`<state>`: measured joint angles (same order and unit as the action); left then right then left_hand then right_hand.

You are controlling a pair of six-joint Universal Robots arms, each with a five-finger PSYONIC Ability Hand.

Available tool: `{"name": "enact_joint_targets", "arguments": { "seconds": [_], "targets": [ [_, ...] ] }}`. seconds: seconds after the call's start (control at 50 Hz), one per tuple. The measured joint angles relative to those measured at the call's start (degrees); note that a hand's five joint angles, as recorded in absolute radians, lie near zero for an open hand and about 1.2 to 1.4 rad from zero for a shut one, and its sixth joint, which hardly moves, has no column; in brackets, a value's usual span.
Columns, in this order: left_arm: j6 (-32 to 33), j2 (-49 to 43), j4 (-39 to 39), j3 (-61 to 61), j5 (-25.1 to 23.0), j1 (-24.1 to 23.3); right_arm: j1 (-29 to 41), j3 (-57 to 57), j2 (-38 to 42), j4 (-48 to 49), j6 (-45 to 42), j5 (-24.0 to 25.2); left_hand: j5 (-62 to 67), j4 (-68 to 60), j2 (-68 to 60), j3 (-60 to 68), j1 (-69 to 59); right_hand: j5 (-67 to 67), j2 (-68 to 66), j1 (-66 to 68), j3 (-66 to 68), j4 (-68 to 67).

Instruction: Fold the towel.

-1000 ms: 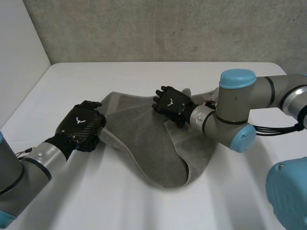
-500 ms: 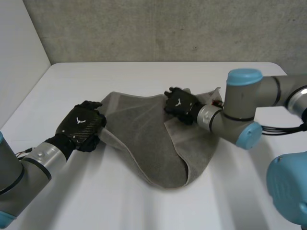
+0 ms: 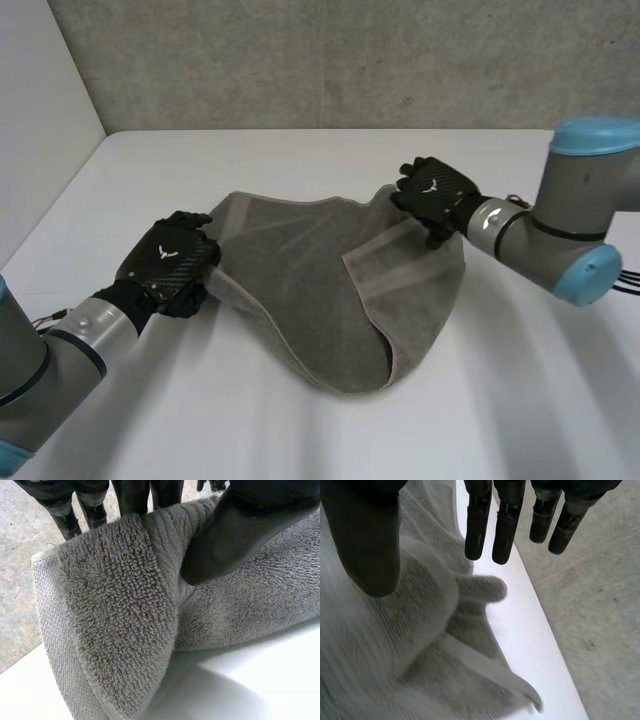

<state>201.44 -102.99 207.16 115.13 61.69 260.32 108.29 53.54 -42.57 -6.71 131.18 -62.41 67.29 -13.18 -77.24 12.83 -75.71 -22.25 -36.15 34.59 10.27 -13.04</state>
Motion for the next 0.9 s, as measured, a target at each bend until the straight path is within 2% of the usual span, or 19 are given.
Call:
{"name": "enact_joint_targets", "arguments": {
  "seconds": [0.22, 0.4, 0.46, 0.52, 0.56, 0.62, 0.64, 0.78, 0.9],
  "targets": [
    [0.0, -0.21, 0.0, -0.05, -0.07, 0.02, 5.52, -6.14, 6.12, -4.36, 8.46, -4.39, 0.0, 0.0, 0.0, 0.0, 0.0, 1.03, 0.5, -1.56, 0.0, 0.0],
    [0.0, -0.52, -0.01, -0.08, -0.09, 0.02, 6.61, -8.82, 9.48, -5.7, 12.46, -5.12, 0.0, 0.0, 0.0, 0.0, 0.0, -1.95, 0.28, -0.83, 0.0, 0.0],
    [0.0, -0.49, -0.02, -0.08, -0.09, 0.02, 6.6, -10.05, 10.75, -6.19, 12.77, -5.19, 0.0, 0.0, 0.0, 0.0, 0.0, -7.13, -1.75, 4.06, 0.0, 0.0],
    [0.0, -0.43, -0.03, -0.08, -0.09, 0.02, 6.49, -11.08, 11.58, -6.63, 12.79, -5.23, 0.0, 0.0, 0.0, 0.0, 0.0, -16.74, -12.85, 15.25, 0.0, 0.0],
    [0.0, -0.39, -0.03, -0.08, -0.11, 0.02, 6.3, -11.58, 11.81, -6.85, 12.77, -5.23, 0.0, 0.0, 0.0, 0.0, 0.0, -27.94, -24.14, 26.89, 0.0, 0.0],
    [0.0, -0.4, -0.02, -0.08, -0.11, 0.02, 5.96, -11.83, 11.25, -6.87, 12.88, -5.18, 0.0, 0.0, 0.0, 0.0, 0.0, -42.22, -37.45, 39.53, 0.0, 0.0],
    [0.0, -0.41, -0.02, -0.08, -0.11, 0.02, 5.84, -11.79, 10.8, -6.81, 12.96, -5.11, 0.0, 0.0, 0.0, 0.0, 0.0, -43.55, -38.35, 39.78, 0.0, 0.0],
    [0.0, -0.44, 0.0, -0.08, -0.09, 0.06, 4.21, -9.73, 6.22, -6.11, 14.71, -4.64, 0.0, 0.0, 0.0, 0.0, 0.0, -43.64, -38.9, 39.88, 0.0, 0.0],
    [0.0, -0.46, 0.0, -0.08, -0.08, 0.06, -1.21, -1.68, -0.95, -3.4, 17.22, -2.91, 0.0, 0.0, 0.0, 0.0, 0.0, -43.75, -39.69, 39.9, 0.0, 0.0]
  ]
}}
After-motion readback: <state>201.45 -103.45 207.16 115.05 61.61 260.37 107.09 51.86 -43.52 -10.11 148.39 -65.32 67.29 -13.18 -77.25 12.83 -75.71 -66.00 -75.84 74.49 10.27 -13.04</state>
